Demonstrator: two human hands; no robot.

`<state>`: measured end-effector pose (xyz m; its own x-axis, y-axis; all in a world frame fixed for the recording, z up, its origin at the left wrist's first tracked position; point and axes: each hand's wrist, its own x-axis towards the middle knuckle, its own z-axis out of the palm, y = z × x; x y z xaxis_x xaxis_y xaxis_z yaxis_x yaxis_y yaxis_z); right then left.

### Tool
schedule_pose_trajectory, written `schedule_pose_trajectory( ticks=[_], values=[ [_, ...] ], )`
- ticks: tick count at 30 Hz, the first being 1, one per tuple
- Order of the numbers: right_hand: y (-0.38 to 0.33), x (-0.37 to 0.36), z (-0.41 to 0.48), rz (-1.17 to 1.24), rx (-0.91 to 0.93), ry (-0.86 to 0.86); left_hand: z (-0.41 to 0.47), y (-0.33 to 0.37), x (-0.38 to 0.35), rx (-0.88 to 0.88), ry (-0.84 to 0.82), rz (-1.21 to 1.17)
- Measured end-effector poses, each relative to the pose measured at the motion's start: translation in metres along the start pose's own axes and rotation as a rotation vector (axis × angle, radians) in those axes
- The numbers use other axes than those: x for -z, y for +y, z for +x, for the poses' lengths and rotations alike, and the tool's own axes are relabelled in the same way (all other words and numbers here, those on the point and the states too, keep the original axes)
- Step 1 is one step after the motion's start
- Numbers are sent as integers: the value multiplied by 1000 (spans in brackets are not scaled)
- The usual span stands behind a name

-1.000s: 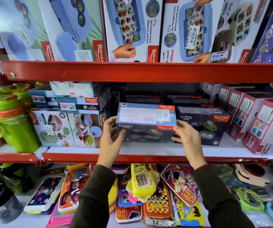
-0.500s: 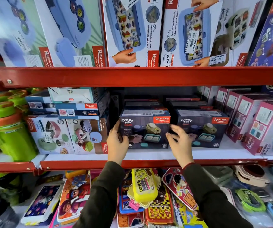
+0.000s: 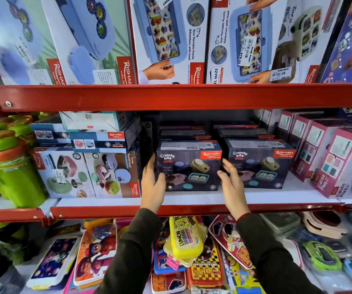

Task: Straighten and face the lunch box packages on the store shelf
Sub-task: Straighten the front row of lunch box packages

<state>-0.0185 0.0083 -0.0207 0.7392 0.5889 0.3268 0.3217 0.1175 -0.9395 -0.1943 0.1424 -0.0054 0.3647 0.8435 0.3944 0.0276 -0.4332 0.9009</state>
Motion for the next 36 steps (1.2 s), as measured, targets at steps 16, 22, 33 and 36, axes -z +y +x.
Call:
schedule_pose_trajectory(
  ticks=[16,22,33,36],
  values=[
    [-10,18,-48,130,16,-3,-48,-12,14,-20,56,-139],
    [-11,22,-54,135,4,-26,-58,-11,16,-52,76,-115],
    [-4,51,-48,90,89,99,-81,11,-20,-116,480,-145],
    [-2,82,-38,80,114,177,-87,24,-46,-263,485,-74]
  ],
)
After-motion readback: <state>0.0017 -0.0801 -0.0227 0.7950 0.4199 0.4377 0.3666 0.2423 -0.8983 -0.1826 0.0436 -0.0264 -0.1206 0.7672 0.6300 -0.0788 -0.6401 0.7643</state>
